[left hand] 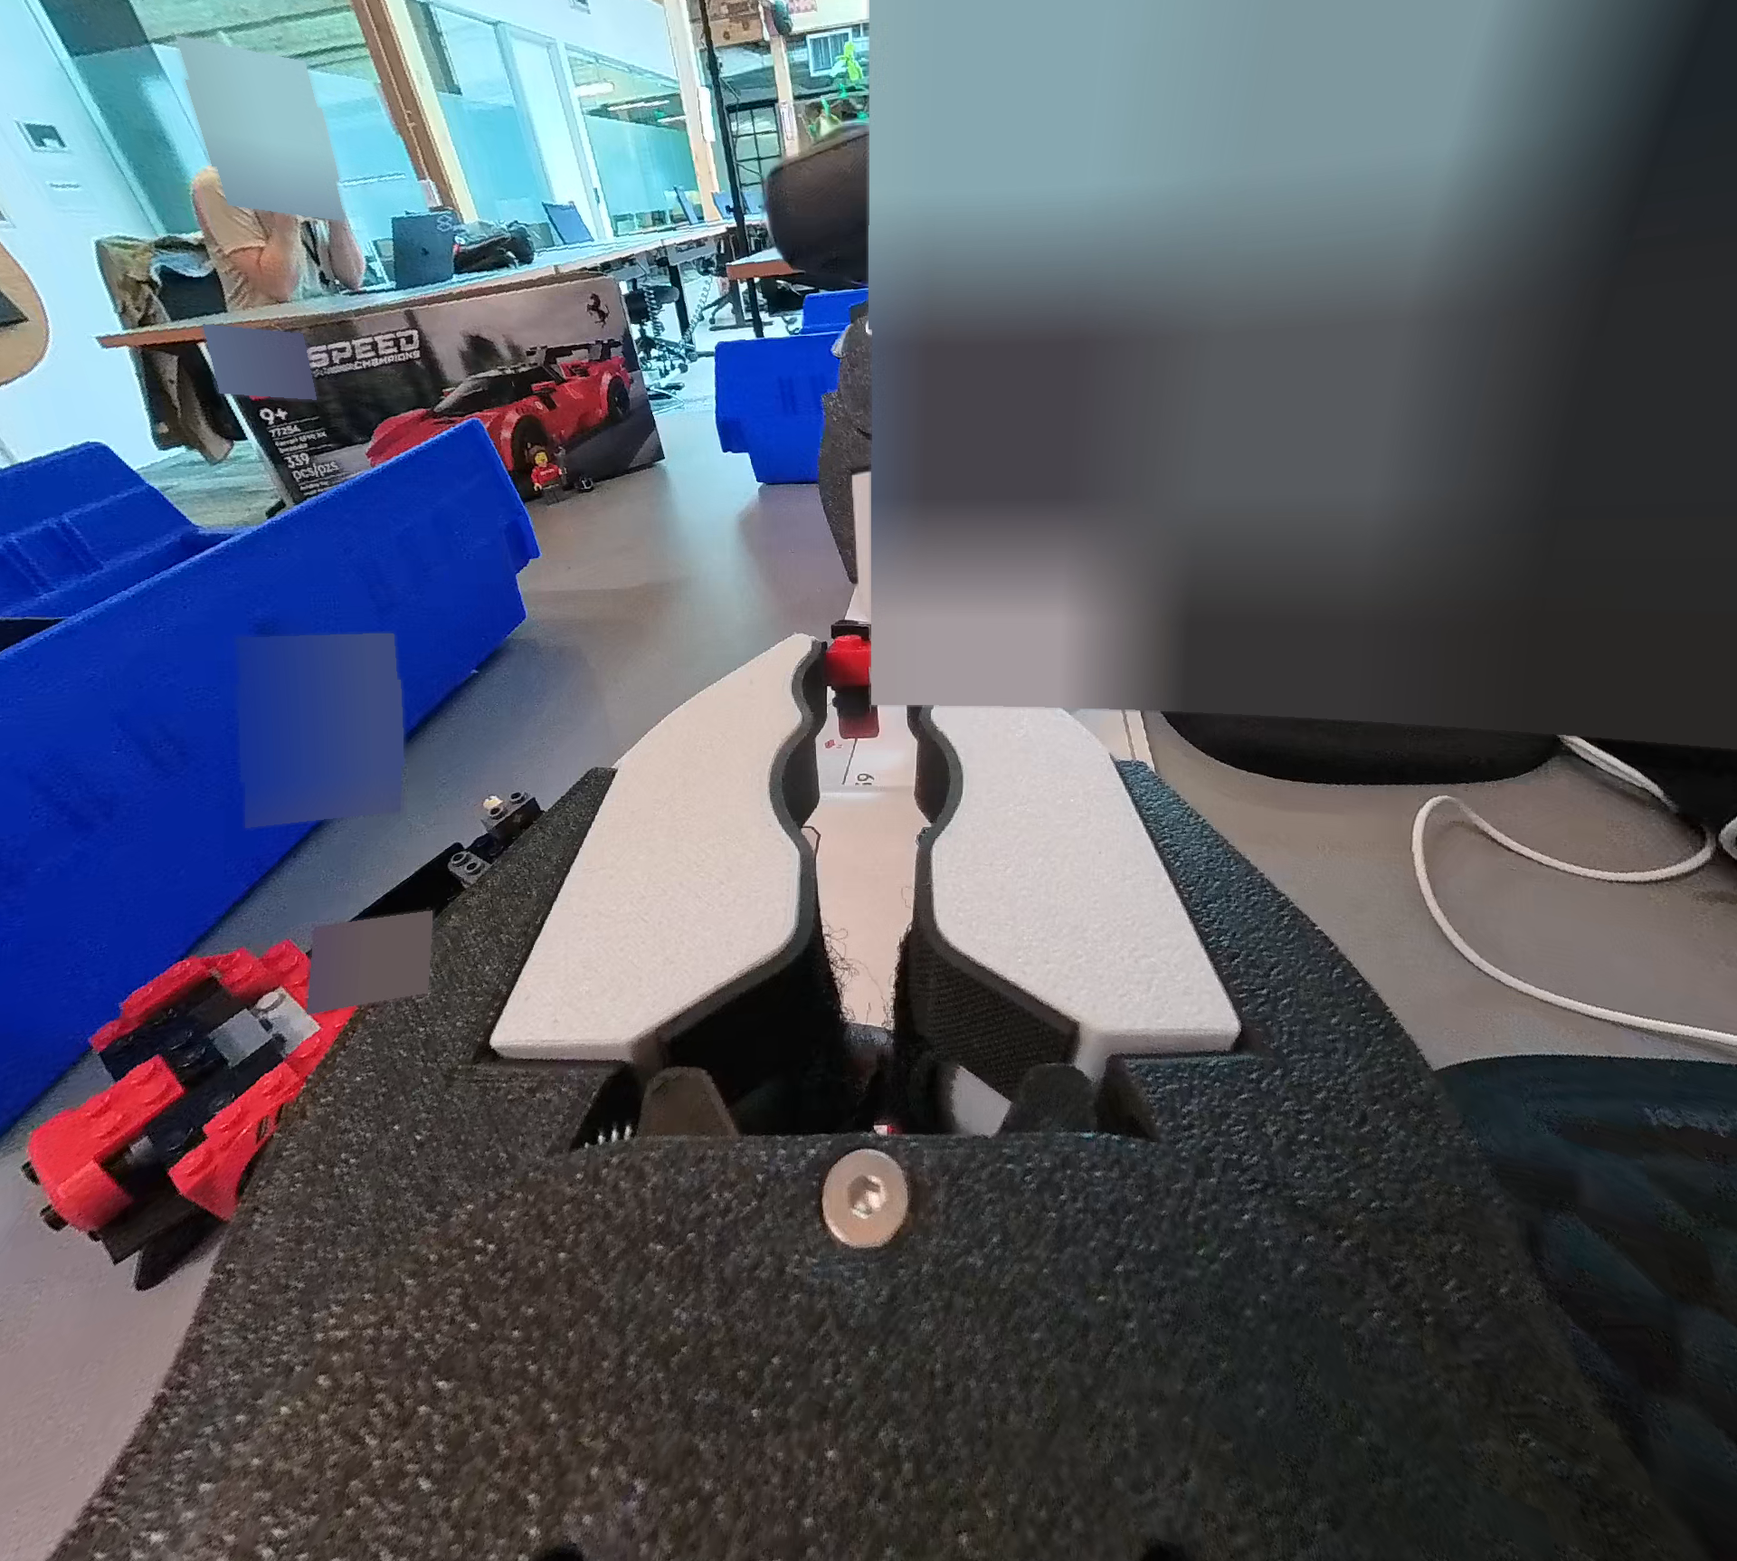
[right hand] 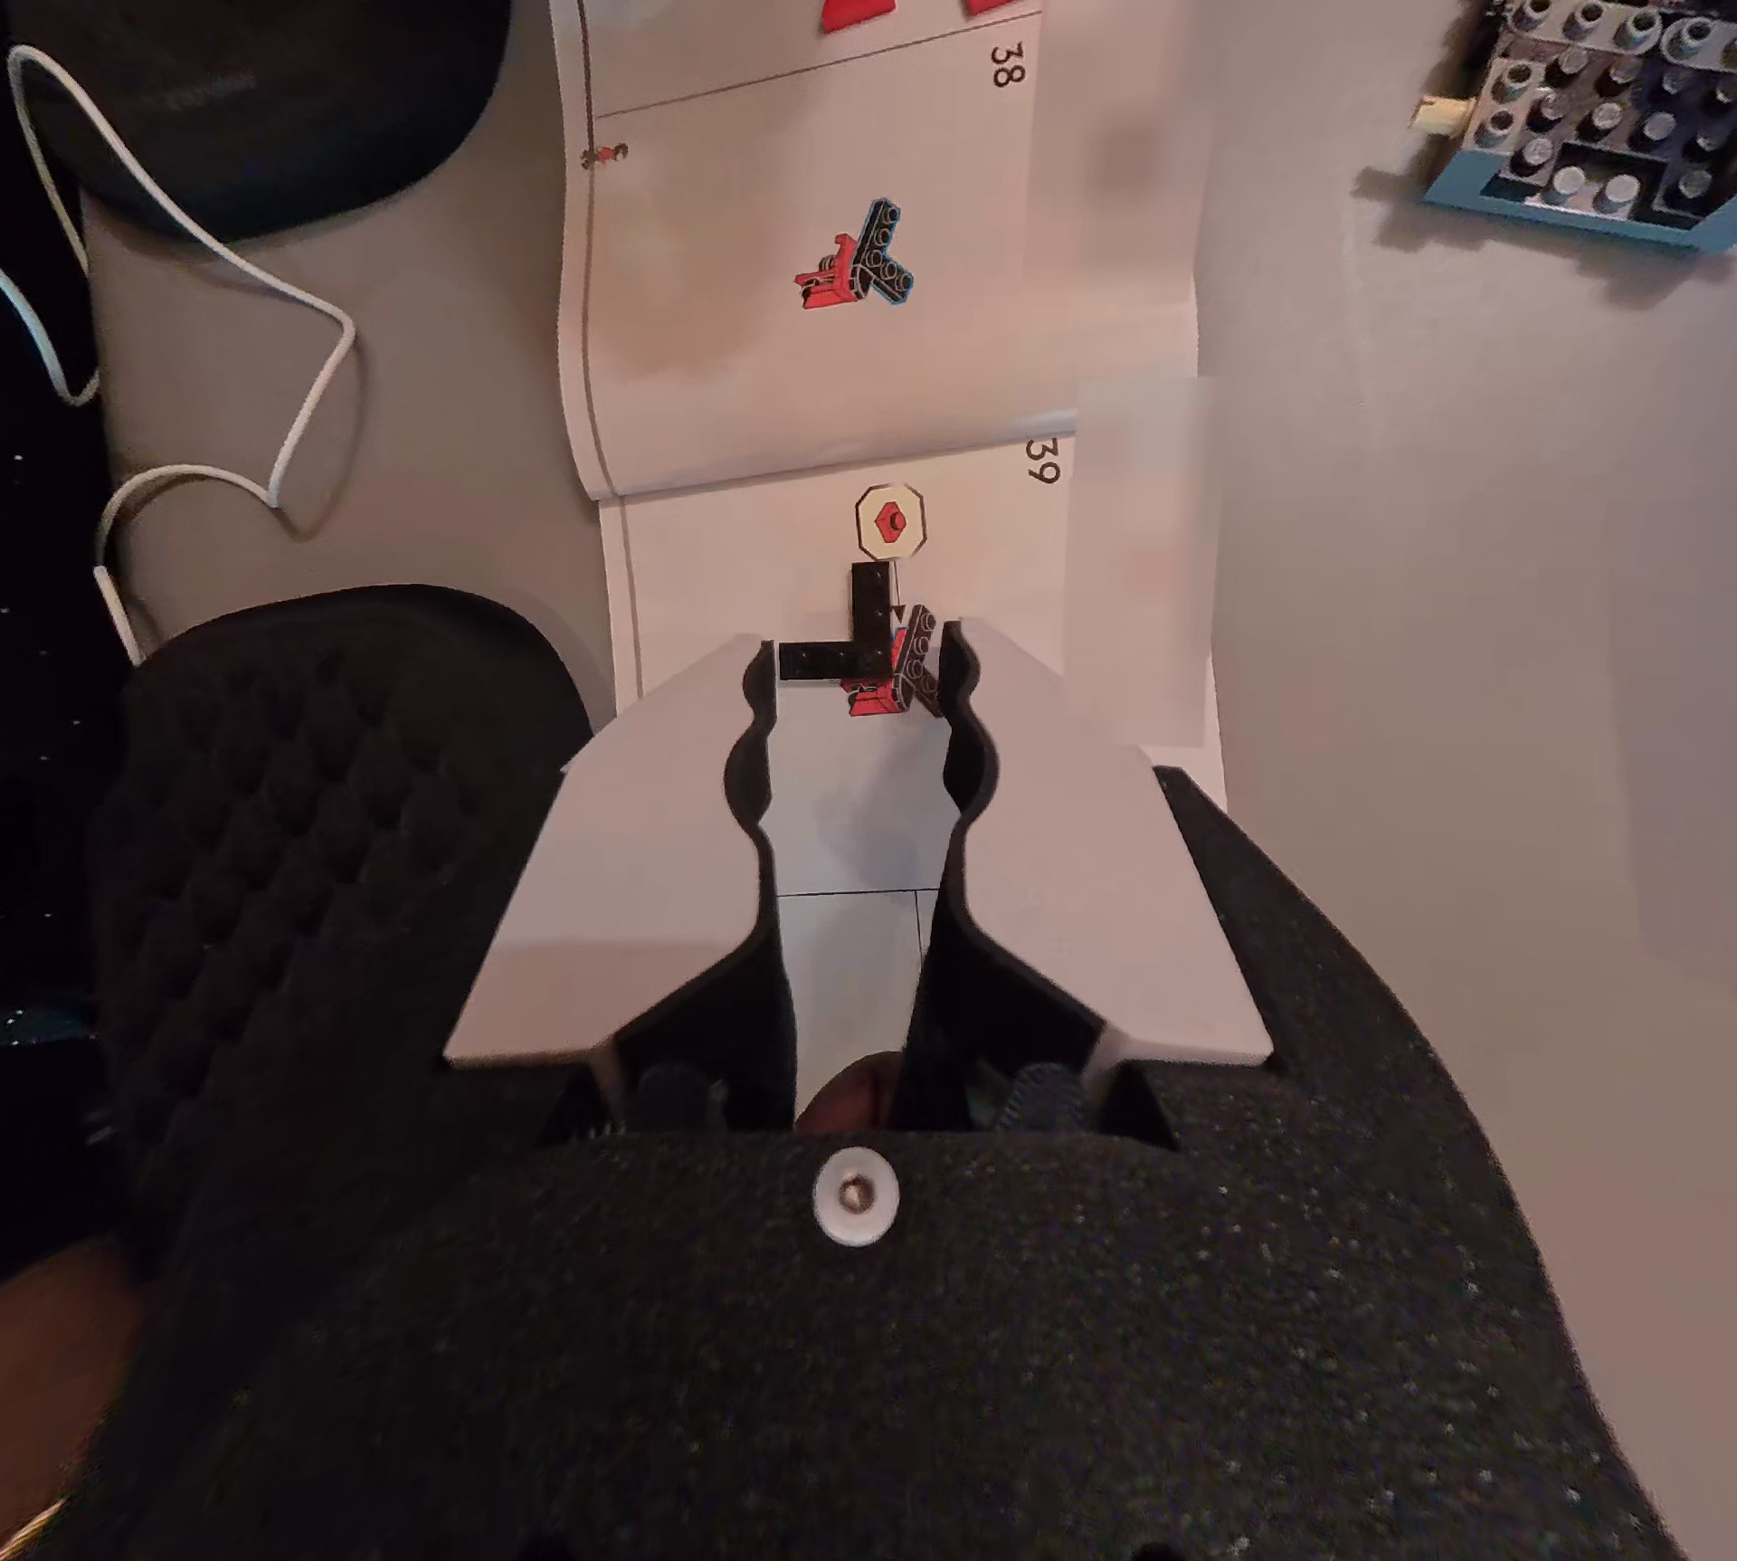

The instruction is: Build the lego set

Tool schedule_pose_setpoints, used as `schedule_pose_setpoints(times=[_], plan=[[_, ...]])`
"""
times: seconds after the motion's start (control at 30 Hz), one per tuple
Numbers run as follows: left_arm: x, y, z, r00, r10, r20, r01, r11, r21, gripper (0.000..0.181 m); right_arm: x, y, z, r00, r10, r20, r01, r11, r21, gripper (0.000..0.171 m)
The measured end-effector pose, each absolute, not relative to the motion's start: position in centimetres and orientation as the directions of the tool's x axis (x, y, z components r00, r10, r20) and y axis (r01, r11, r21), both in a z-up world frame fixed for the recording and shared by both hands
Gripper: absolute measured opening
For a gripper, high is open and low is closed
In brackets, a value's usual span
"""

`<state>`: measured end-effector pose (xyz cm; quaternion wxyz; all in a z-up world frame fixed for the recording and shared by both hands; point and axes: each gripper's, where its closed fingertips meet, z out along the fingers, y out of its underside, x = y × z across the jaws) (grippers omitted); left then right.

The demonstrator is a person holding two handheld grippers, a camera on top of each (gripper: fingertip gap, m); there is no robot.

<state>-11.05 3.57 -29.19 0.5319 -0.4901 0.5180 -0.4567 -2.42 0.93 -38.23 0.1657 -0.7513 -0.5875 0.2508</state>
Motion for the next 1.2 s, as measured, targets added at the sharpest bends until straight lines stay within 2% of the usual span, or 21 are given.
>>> schedule_pose_setpoints(times=[0.1, 0.2, 0.3, 0.43, 0.53, 0.67, 0.8, 0.9, 1.0, 1.13, 1.2], plan=[[-11.0, 3.6, -29.2, 0.046, -0.993, -0.107, -0.024, 0.106, -0.994, 0.015, -2.4, 0.7, -38.4, 0.183, 0.964, -0.195, 0.807, -0.261, -0.529, 0.033], [-11.0, 3.5, -29.2, 0.046, -0.993, -0.110, -0.026, 0.108, -0.994, 0.015, -1.7, 1.0, -38.6, 0.189, 0.968, -0.162, 0.820, -0.247, -0.517, 0.020], [-11.0, 3.5, -29.2, 0.046, -0.993, -0.110, -0.026, 0.109, -0.994, 0.015, -1.7, 0.1, -38.9, 0.159, 0.965, -0.208, 0.833, -0.244, -0.496, 0.012], [-11.0, 3.6, -29.2, 0.048, -0.993, -0.110, -0.026, 0.108, -0.994, 0.015, -2.8, -2.4, -38.2, 0.056, 0.945, -0.322, 0.827, -0.224, -0.515, 0.010], [-11.0, 3.6, -29.3, 0.048, -0.993, -0.112, -0.028, 0.110, -0.993, 0.015, -2.6, -1.5, -38.0, 0.086, 0.957, -0.279, 0.817, -0.227, -0.529, 0.010], [-11.0, 3.5, -29.3, 0.048, -0.993, -0.112, -0.029, 0.111, -0.993, 0.015, -2.0, -1.2, -38.9, 0.128, 0.947, -0.296, 0.835, -0.264, -0.483, 0.009], [-11.0, 3.6, -29.3, 0.049, -0.993, -0.112, -0.029, 0.110, -0.993, 0.015, -3.7, -3.1, -38.0, 0.003, 0.941, -0.340, 0.821, -0.197, -0.536, 0.008], [-11.0, 3.5, -29.3, 0.048, -0.992, -0.113, -0.030, 0.111, -0.993, 0.015, -3.6, -2.4, -37.3, 0.011, 0.955, -0.297, 0.793, -0.189, -0.580, 0.007], [-11.0, 3.5, -29.3, 0.048, -0.992, -0.114, -0.031, 0.112, -0.993, 0.015, -3.5, -0.4, -37.3, 0.059, 0.978, -0.201, 0.767, -0.173, -0.618, 0.011], [-11.0, 3.5, -29.3, 0.048, -0.992, -0.113, -0.030, 0.111, -0.993, 0.015, -4.4, -0.5, -37.2, -0.010, 0.993, -0.118, 0.744, -0.072, -0.665, 0.036], [-10.9, 3.5, -29.3, 0.047, -0.993, -0.113, -0.029, 0.112, -0.993, 0.015, -4.5, -0.7, -37.4, -0.023, 0.993, -0.118, 0.749, -0.061, -0.660, 0.041]])
